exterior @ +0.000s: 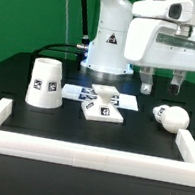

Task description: Assemble lamp

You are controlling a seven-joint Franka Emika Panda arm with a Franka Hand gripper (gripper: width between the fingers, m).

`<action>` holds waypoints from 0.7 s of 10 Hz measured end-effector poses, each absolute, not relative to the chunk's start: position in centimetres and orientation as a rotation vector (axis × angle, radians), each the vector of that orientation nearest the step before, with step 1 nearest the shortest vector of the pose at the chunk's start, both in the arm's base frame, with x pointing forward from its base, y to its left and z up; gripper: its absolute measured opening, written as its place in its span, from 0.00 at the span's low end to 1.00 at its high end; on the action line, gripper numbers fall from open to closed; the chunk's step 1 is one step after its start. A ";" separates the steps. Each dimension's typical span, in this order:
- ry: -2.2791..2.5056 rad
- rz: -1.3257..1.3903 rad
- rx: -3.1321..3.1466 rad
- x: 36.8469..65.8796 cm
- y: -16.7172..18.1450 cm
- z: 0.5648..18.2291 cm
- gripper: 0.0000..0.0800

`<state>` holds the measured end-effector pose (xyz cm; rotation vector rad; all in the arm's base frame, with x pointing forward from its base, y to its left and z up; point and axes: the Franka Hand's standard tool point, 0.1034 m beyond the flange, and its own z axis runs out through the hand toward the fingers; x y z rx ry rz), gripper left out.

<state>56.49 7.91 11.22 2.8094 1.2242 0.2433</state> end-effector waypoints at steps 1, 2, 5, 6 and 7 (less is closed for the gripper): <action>1.232 0.241 2.797 56.5 7.8 11.2 0.87; 1.231 0.241 2.797 56.5 7.8 11.2 0.87; 1.176 0.250 2.822 56.0 7.4 11.3 0.87; 1.136 0.241 2.839 55.2 6.7 11.3 0.87; 1.120 0.235 2.844 54.3 5.8 11.1 0.87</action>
Offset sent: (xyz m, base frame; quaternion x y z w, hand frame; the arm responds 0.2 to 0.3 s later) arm 0.0000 0.0000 0.0000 0.0000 0.0000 0.0000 1.0000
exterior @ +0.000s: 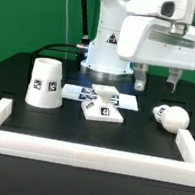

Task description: Assemble lamp

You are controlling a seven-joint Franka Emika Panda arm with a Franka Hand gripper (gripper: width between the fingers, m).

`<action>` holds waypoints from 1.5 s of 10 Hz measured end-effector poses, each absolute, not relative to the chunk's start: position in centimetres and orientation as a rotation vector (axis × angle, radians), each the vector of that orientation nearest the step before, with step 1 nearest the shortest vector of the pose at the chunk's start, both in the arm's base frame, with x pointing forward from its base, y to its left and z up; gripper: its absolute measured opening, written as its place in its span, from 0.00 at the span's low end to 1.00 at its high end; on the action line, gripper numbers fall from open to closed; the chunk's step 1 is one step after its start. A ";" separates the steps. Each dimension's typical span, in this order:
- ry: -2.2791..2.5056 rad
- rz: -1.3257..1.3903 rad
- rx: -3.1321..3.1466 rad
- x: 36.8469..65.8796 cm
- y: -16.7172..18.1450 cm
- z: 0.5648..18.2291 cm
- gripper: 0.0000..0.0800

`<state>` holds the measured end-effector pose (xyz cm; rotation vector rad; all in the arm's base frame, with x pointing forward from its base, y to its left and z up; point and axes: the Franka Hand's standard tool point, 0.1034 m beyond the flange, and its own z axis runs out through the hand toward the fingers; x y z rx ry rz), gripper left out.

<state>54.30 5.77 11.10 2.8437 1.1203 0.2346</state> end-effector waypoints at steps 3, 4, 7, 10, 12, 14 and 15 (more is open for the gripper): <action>0.854 0.207 2.967 51.4 3.6 10.3 0.87; 0.777 0.212 2.997 51.6 3.8 10.3 0.87; 0.622 0.215 3.051 51.5 4.0 10.2 0.87; 0.541 0.111 3.074 48.8 0.6 9.7 0.87; 0.474 0.063 3.085 47.3 -1.6 9.3 0.87; 0.474 0.058 3.085 47.2 -1.5 9.2 0.87; 0.477 0.023 3.089 47.0 -1.4 9.2 0.87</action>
Offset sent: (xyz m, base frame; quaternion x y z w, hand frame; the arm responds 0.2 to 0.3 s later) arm 0.0000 0.0000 0.0000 0.0000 0.0000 0.1296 0.9916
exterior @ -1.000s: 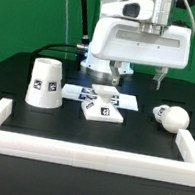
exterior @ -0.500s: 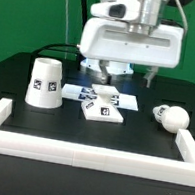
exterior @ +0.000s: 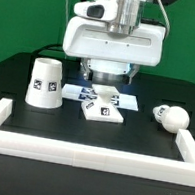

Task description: Assemble lamp

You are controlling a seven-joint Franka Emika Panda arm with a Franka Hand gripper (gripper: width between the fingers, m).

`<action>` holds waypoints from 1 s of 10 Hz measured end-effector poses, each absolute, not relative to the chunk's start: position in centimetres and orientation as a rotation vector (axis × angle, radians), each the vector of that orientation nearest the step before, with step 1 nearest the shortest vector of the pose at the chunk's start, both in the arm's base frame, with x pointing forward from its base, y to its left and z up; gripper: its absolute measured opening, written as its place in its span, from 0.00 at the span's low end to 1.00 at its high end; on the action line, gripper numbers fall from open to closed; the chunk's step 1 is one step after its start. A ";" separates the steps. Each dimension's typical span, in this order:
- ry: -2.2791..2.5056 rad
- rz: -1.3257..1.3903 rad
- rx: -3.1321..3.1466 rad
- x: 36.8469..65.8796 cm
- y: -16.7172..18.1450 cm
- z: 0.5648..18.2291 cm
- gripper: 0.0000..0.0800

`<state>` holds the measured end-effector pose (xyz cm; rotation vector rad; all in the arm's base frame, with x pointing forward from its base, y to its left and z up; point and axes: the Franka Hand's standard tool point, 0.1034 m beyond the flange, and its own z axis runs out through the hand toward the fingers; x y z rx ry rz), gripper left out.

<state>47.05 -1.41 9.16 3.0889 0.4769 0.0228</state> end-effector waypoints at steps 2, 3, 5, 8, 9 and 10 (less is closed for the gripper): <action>0.467 -0.118 3.102 46.6 -1.5 9.4 0.87; 0.462 -0.183 3.107 46.0 -1.5 9.2 0.87; 0.491 -0.172 3.122 44.1 -1.6 8.1 0.87; 0.488 -0.170 3.122 44.2 -1.5 8.1 0.87; 0.480 -0.174 3.123 44.1 -1.5 8.1 0.87; 0.482 -0.161 3.122 43.9 -1.4 7.8 0.87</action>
Offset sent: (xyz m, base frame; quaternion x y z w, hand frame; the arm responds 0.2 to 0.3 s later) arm -0.0396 -0.0002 -0.0099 0.0230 0.0063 -0.0022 0.9997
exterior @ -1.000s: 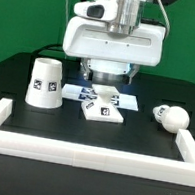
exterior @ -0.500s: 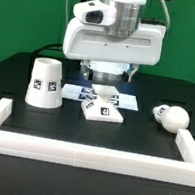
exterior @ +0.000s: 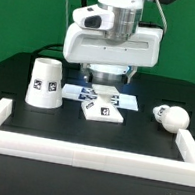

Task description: Assemble lamp

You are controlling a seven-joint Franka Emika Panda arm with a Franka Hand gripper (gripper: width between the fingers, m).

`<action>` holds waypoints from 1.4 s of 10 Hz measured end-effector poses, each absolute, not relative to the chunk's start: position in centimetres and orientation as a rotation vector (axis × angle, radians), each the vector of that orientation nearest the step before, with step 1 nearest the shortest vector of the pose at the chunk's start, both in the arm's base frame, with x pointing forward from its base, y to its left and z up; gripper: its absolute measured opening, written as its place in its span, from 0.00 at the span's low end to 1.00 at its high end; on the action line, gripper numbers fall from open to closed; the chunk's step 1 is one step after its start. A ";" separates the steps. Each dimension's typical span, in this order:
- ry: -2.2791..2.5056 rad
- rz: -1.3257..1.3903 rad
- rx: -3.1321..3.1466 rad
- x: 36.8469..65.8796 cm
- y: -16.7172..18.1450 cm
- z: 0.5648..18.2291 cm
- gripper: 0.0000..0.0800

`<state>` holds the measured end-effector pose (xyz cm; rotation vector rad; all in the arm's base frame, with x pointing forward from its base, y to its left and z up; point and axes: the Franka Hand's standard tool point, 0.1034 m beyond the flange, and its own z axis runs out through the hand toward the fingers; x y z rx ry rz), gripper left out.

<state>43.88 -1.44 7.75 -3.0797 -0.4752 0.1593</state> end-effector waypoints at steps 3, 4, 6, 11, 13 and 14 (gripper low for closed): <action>-0.484 0.151 -3.081 43.0 -1.8 6.6 0.87; -0.484 0.147 -3.082 42.6 -1.8 6.1 0.87; -0.488 0.145 -3.083 42.0 -1.7 5.4 0.87; -0.490 0.152 -3.082 41.8 -1.7 4.7 0.84; -0.493 0.149 -3.082 41.9 -1.6 4.8 0.67; -0.492 0.151 -3.082 41.9 -1.6 4.7 0.67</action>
Offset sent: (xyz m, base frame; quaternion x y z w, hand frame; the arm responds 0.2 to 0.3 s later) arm -0.0149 -0.0014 -0.0141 0.0012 0.0188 0.0040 0.9998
